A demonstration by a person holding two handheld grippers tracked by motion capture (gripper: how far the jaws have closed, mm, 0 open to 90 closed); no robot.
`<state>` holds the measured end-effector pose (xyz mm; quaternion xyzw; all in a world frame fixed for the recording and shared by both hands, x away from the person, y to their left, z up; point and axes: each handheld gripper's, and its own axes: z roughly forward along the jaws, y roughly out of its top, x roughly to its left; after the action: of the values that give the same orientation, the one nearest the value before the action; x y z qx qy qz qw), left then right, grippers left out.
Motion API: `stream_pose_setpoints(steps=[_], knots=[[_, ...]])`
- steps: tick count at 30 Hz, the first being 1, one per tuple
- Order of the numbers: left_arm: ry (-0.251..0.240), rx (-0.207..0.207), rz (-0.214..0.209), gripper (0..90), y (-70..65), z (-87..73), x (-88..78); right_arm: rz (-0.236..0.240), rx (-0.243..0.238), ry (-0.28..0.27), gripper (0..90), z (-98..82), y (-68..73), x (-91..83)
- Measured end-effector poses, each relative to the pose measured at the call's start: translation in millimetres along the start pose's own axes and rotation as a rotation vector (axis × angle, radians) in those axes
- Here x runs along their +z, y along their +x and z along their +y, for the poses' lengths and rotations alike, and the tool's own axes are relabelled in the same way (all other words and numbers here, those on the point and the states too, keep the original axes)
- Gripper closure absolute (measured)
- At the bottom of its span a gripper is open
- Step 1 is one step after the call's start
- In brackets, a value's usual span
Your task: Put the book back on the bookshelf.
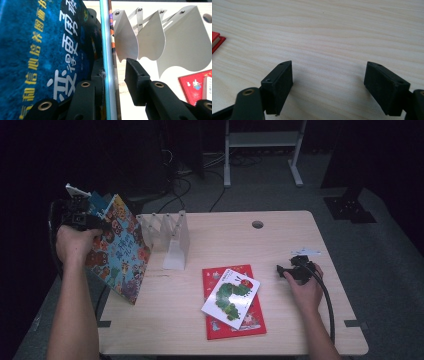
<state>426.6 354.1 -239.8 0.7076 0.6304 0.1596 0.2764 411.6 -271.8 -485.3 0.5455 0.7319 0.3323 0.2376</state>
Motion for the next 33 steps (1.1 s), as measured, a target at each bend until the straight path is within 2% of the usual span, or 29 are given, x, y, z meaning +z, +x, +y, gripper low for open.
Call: stream_pose_setpoints(steps=[4,8,9,10,13,14,16,18,20,23,25,27,31,32,33], knots=[[-0.025,-0.009,-0.005,63.8,5.1,-3.3,-4.0,0.000,0.000,0.000,21.8,0.0,0.0,0.0],[-0.050,-0.001,0.011,59.2,7.3,-6.8,-7.4,0.000,0.000,0.000,21.7,0.0,-0.1,0.0],[-0.060,0.007,0.032,55.7,6.1,-8.3,-9.0,0.000,0.000,0.000,21.8,0.0,0.0,0.0],[-0.060,0.007,0.032,54.1,6.1,-8.3,-9.0,0.000,0.000,0.000,21.8,0.0,0.0,0.0],[-0.083,0.035,0.083,52.2,4.0,-10.1,-12.0,0.000,0.000,0.000,21.7,0.0,0.0,0.0],[-0.083,0.035,0.083,50.9,4.0,-10.1,-12.0,0.000,0.000,0.000,21.7,0.0,0.0,0.0],[-0.119,0.046,0.106,51.0,1.8,-9.8,-18.0,0.000,0.000,0.000,21.7,0.0,0.0,0.0],[-0.126,0.055,0.103,51.0,0.1,-7.4,-23.8,0.000,0.000,0.000,21.7,0.0,0.0,0.1],[-0.134,0.051,0.062,52.1,0.8,-6.2,-25.8,0.001,0.000,-0.001,21.7,0.0,0.0,0.1],[-0.141,0.057,0.069,51.8,-1.0,-7.2,-25.6,0.001,0.000,-0.001,21.7,0.0,0.0,0.0],[-0.155,0.062,0.057,52.8,-2.3,-8.5,-25.9,0.000,0.000,0.000,21.7,0.0,0.0,0.1],[-0.163,0.079,0.062,53.6,-5.7,-10.0,-25.4,0.000,0.000,0.000,21.8,0.0,0.0,0.0],[-0.180,0.109,0.043,55.6,-14.9,-12.4,-24.5,0.001,0.000,0.000,21.8,0.0,-0.1,0.0],[-0.188,0.125,0.014,56.4,-20.2,-13.7,-22.9,0.001,0.000,0.000,21.8,0.0,0.0,0.0],[-0.188,0.125,0.014,56.4,-20.2,-13.7,-22.9,0.001,0.000,0.000,21.8,0.0,0.0,0.0]])
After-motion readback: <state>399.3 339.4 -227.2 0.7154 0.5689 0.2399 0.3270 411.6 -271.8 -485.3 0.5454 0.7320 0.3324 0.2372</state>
